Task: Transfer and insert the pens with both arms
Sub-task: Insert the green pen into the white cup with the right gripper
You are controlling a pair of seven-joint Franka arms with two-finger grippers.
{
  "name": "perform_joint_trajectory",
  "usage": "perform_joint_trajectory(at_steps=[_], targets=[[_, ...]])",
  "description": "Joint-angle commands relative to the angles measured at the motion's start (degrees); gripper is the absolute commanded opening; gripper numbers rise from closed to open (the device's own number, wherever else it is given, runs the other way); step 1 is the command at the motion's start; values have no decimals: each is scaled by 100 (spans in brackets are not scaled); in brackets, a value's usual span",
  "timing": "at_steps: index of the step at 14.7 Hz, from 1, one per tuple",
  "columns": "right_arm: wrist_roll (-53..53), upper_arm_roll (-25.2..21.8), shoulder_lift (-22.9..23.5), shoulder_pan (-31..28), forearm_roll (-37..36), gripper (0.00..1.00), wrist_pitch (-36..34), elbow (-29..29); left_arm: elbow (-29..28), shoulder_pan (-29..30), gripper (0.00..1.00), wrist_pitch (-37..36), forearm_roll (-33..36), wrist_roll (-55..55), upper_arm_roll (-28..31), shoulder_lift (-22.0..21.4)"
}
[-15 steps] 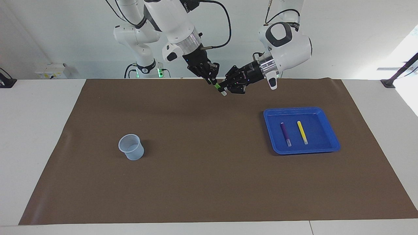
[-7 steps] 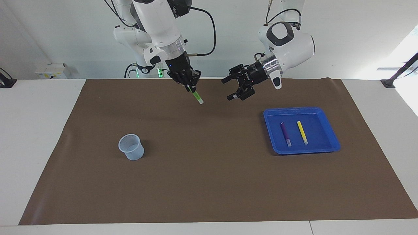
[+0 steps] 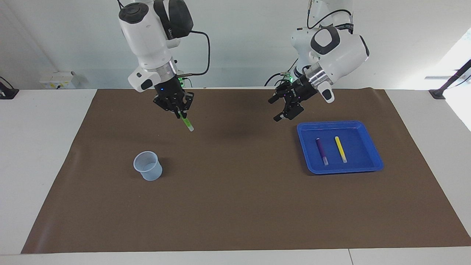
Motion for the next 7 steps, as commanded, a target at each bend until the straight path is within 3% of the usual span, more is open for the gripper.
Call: perform_joint_trajectory(at_steps=[1,3,7], targets=[[-953,-271,32,-34,-317,0,518,-276,218,457,100,-785,642,950,59,9],[-1498,-535,243,-34,-379,0,818,-258,254,844,100,-1060,818,2102,59,9],[-2116,-843,489,-42,-406,0,916,-232,254,1495,100,-1131,1968,3841,59,9]])
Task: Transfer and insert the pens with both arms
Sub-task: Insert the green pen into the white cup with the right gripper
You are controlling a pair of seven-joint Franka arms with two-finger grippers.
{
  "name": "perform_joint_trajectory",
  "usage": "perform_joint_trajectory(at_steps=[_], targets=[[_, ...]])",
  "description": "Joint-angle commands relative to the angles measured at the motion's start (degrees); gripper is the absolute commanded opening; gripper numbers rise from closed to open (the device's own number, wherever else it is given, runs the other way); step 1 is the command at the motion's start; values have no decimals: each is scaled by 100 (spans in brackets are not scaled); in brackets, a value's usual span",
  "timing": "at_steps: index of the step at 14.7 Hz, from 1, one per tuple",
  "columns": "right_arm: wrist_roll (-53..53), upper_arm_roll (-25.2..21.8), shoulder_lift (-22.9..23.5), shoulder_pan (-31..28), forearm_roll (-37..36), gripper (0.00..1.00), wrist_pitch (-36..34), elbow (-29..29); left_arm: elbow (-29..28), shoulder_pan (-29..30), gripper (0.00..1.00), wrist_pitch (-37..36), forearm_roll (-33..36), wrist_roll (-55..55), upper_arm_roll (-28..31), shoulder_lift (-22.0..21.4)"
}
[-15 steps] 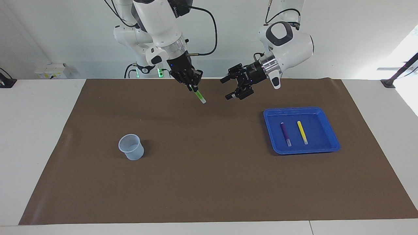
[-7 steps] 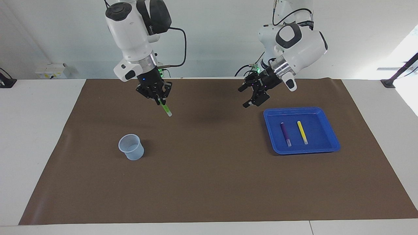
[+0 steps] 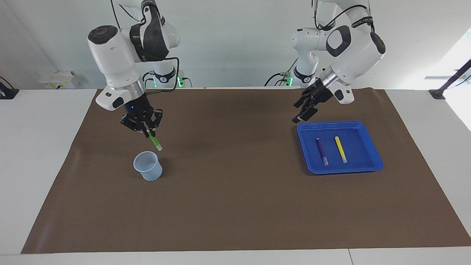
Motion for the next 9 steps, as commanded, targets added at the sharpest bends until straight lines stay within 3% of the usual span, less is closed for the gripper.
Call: perform_joint_trajectory(at_steps=[1,4,9], targets=[[-217,-86,107,-15,-130,0,105,-16,88,423,100,-184,524,1384,-38,17],[-269,-95,230,-24,-139,0,114,-68,141,556,100,-1,1278,2932,-38,244],[-550,-113,205,-33,-139,0,438,-533,167,573,100,860,2168,4452,-38,991]])
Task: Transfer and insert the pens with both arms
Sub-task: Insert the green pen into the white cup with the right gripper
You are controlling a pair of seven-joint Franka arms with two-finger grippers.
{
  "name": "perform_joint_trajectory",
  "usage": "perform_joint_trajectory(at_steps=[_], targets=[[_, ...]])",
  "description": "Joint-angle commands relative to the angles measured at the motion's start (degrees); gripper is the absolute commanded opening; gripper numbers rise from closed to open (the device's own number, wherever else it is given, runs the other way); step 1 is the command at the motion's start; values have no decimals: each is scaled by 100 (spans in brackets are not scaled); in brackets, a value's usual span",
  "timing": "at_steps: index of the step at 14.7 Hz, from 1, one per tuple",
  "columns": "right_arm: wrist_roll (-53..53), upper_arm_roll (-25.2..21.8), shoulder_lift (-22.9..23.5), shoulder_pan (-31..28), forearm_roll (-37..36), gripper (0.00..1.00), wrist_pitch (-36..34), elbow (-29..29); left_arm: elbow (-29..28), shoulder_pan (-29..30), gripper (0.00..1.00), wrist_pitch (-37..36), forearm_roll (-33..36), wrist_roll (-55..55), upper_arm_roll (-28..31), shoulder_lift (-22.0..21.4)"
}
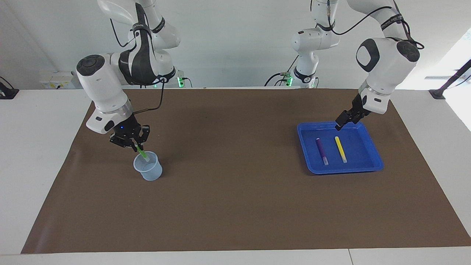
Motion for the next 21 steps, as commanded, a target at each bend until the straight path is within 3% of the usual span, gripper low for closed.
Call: perform_joint_trajectory(at_steps=[1,5,8,14,15,17,18,21], targets=[[-272,5,-168,-34,-130,0,515,-535,153,107,100,462,266,1132,-22,563],[-317,5,-256,-34,-130,0,719,-800,109,230,100,1008,580,2110,-22,1126],[-317,-4,-274,-34,-130,0,832,-905,100,292,96,1184,740,2243,-22,1364],[-309,5,-335,-25,-130,0,948,-1055,-137,257,85,1088,749,2314,-31,1462],[-300,5,-335,-25,-130,9,939,-1055,-155,265,85,1053,749,2305,-31,1462],[-300,5,-335,-25,-130,59,948,-1055,-155,283,82,965,749,2270,-40,1462],[-291,5,-335,-25,-130,77,948,-1047,-155,283,81,965,740,2252,-40,1470],[-273,5,-327,-25,-130,87,948,-1020,-164,292,65,973,705,2235,-48,1532]])
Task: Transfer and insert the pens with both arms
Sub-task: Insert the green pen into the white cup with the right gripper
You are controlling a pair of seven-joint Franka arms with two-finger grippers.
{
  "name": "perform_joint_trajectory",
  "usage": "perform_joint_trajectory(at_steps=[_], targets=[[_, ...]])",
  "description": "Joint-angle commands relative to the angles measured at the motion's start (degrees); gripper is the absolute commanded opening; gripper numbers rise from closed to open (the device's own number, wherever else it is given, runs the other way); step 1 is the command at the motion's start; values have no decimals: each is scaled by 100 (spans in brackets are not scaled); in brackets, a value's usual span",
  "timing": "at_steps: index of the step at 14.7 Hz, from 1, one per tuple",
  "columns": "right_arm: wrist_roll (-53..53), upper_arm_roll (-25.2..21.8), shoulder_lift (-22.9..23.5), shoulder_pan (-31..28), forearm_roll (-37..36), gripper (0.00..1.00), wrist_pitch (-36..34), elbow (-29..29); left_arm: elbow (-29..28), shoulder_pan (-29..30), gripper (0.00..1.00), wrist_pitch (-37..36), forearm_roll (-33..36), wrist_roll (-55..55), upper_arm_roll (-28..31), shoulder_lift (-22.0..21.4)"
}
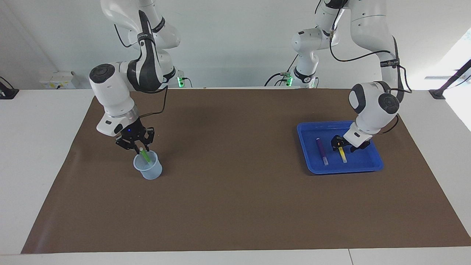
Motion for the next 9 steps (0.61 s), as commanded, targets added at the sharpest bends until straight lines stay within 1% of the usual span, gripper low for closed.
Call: perform_joint_trajectory(at_steps=[1,2,3,4,5,7,9], targets=[[-56,8,-137,-27,-129,91,99,-116,-19,76,58,-63,75,-29,-53,39],[-47,8,-119,-27,-129,96,90,-73,-19,76,55,-63,75,-29,-53,48],[-38,8,-84,-27,-129,100,64,41,-19,76,54,-63,67,-29,-53,48],[-29,8,-75,-27,-129,100,20,181,-28,76,52,-54,58,-29,-53,48],[-3,-1,-75,-27,-120,100,2,296,-28,76,48,-54,58,-29,-53,57],[163,-45,-110,-27,-120,100,-181,550,-19,76,33,-54,58,-29,-53,57],[601,-80,-119,-27,-129,100,-820,1015,-19,76,18,-62,58,-29,-44,57]])
